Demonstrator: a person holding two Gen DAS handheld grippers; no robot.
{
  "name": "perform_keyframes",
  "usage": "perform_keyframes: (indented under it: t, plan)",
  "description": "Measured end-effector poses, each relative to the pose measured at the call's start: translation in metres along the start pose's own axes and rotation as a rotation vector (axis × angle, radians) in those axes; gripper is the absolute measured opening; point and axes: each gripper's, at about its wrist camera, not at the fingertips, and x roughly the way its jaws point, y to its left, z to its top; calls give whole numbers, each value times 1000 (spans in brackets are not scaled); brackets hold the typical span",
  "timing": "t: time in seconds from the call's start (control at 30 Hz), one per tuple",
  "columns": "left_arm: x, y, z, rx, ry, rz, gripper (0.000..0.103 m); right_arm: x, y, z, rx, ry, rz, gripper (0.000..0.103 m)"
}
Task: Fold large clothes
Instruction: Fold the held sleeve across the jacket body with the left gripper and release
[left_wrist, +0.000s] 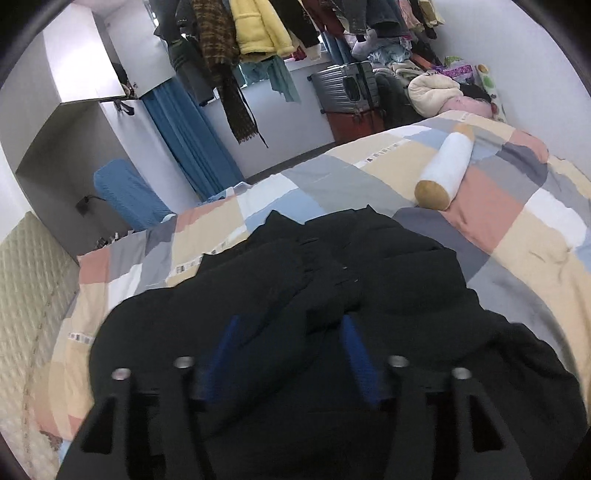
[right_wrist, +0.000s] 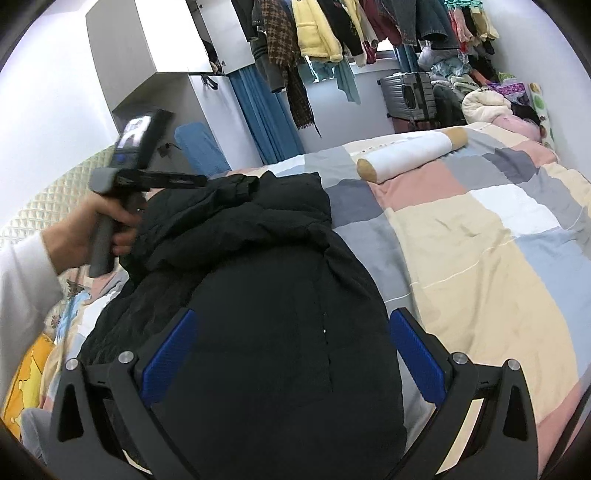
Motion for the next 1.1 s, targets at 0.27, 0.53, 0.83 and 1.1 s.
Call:
perform_keyframes:
  t: [0.27,0.53,0.83,1.1]
  plan:
    - [66,-37,2,84,79,41,64,25,0,-2,-19,42,-41,103]
    - [78,-3,6,-107,122,6,12,37,2,-3,-69,51,-81,103]
    - [-21,27,27,-329,-116,-306,8,20,3,2,-64,1,-101,103]
    - [18,-38,-13,-264,4,-383,8,16,-5,3,-19,-8,-97,103]
